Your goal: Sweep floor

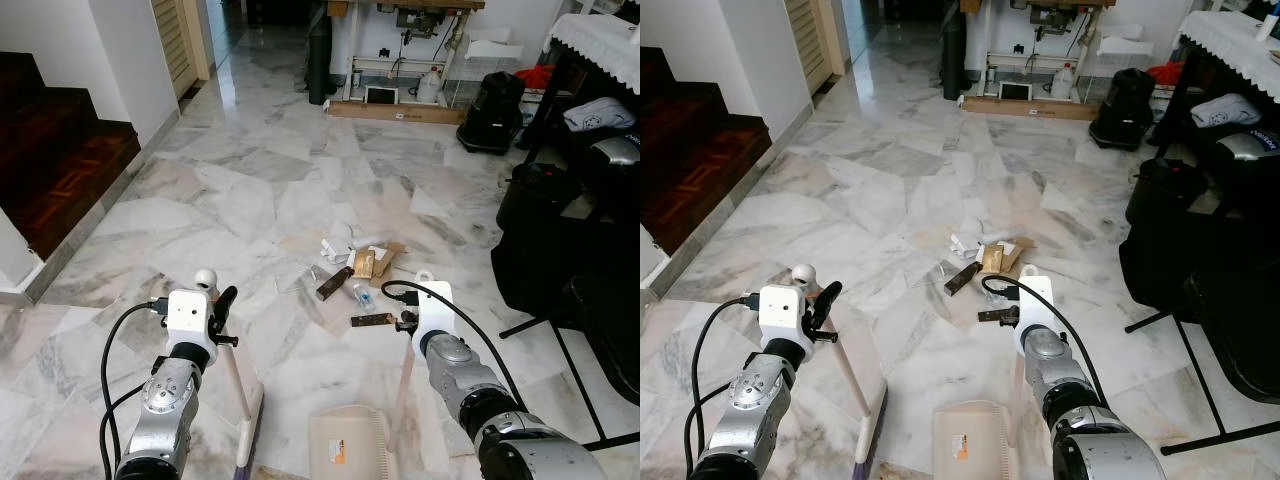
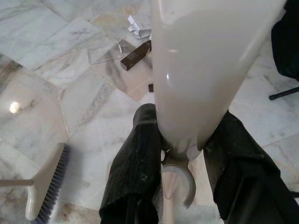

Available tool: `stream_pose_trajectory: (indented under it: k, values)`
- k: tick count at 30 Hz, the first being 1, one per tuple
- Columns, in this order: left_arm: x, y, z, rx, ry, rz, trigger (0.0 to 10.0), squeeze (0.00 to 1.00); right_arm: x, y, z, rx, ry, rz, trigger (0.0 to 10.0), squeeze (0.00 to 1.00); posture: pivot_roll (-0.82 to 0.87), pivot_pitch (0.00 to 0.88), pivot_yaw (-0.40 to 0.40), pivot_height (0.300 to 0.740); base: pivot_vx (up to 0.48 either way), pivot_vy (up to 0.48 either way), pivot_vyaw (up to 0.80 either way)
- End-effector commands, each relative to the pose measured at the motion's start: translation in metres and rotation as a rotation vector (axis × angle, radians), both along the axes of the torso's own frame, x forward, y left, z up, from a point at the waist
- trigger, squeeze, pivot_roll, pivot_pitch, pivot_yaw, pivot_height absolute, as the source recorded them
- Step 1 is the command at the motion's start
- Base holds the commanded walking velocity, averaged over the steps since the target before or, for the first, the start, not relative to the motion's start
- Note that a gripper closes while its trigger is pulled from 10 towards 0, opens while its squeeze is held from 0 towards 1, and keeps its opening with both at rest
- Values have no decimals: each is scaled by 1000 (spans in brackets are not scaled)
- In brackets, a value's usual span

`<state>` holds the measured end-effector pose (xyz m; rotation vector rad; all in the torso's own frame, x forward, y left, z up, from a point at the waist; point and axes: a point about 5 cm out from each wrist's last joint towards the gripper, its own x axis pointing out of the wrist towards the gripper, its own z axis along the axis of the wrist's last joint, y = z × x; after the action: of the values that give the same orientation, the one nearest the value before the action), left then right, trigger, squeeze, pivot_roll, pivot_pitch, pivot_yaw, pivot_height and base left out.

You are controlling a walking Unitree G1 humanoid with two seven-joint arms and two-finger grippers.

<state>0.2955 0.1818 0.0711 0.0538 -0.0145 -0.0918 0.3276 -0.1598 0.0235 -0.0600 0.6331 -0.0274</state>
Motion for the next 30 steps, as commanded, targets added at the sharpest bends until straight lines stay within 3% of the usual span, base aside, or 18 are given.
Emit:
stream_pose_trajectory:
  k: [1, 3, 4, 9, 17, 24, 30]
  values:
    - [2, -4, 7, 4, -30, -17, 10000, 0, -24, 1, -28, 13, 165, 5, 10000, 0, 53, 16, -36, 740, 0, 0, 0]
    - [2, -4, 7, 4, -30, -16, 10000, 0, -23, 2, -27, 11, 154, 5, 10000, 0, 53, 16, -36, 740, 0, 0, 0]
    - [2, -4, 7, 4, -32, -15, 10000, 0, -16, 3, -18, 19, 70, -7, 10000, 0, 54, 16, -36, 740, 0, 0, 0]
    - [2, -3, 8, 10, -38, -11, 10000, 0, 1, 7, 5, 11, -159, -24, 10000, 0, 56, 17, -35, 740, 0, 0, 0]
    - [2, -2, 11, 28, -62, 6, 10000, 0, 8, 10, 28, 19, -397, -69, 10000, 0, 59, 16, -37, 740, 0, 0, 0]
    - [4, 0, 14, 46, -79, 15, 10000, 0, 8, 18, 35, 57, -494, -44, 10000, 0, 53, 15, -41, 740, 0, 0, 0]
    - [6, 2, 15, 57, -86, 31, 10000, 0, 5, 23, 31, 64, -497, -35, 10000, 0, 53, 15, -46, 740, 0, 0, 0]
